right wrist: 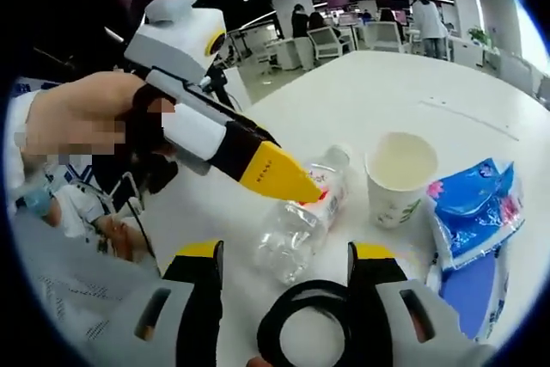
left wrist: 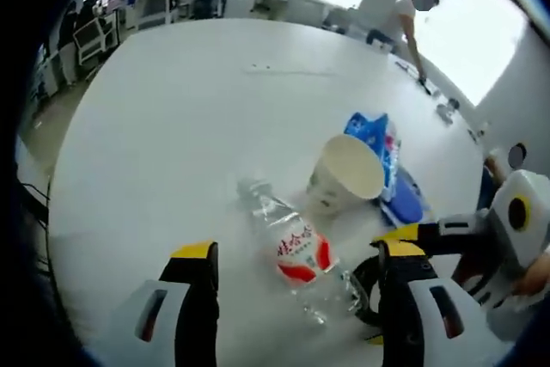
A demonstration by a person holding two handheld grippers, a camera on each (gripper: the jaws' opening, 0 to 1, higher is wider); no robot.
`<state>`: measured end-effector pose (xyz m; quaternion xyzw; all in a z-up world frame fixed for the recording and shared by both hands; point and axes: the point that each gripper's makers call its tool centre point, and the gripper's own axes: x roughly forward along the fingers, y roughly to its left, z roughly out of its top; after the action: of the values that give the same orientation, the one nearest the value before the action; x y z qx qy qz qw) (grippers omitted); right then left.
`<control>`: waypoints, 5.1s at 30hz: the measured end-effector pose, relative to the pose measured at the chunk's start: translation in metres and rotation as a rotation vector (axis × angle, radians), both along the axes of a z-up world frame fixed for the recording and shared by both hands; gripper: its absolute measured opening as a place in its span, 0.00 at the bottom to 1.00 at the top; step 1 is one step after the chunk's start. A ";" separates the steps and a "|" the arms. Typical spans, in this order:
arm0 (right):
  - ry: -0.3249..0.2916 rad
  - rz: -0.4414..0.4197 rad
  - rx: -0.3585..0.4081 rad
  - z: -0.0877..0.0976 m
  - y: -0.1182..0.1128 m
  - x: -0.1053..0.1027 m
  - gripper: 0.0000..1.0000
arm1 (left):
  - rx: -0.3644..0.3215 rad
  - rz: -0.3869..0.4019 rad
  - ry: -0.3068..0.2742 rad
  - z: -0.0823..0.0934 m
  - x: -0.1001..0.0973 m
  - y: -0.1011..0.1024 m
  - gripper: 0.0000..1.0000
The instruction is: Arrange the tabletop items into an orderly group along one side of the table until the central work area is clear of visible clutter.
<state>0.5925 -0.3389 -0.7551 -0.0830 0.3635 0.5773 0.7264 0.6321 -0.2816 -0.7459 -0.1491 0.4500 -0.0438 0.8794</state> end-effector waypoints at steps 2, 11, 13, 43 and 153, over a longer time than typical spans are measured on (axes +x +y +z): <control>-0.001 -0.003 -0.007 -0.006 0.006 0.001 0.56 | -0.004 0.006 0.003 -0.002 0.002 0.000 0.72; 0.009 -0.033 -0.024 -0.013 0.016 0.005 0.55 | -0.012 0.010 0.022 -0.010 0.006 0.003 0.71; 0.012 -0.040 -0.027 -0.016 0.018 0.008 0.55 | -0.012 0.014 0.026 -0.011 0.007 0.004 0.71; -0.002 -0.080 -0.060 -0.041 0.035 0.003 0.51 | -0.048 0.076 0.092 -0.034 0.017 -0.001 0.64; -0.403 0.429 0.299 0.083 0.050 0.030 0.34 | 0.300 -0.232 -0.629 0.133 0.014 -0.004 0.35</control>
<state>0.6226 -0.2892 -0.6719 -0.1625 0.0978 0.7362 0.6496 0.6459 -0.2852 -0.6128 0.0542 0.1729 -0.1207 0.9760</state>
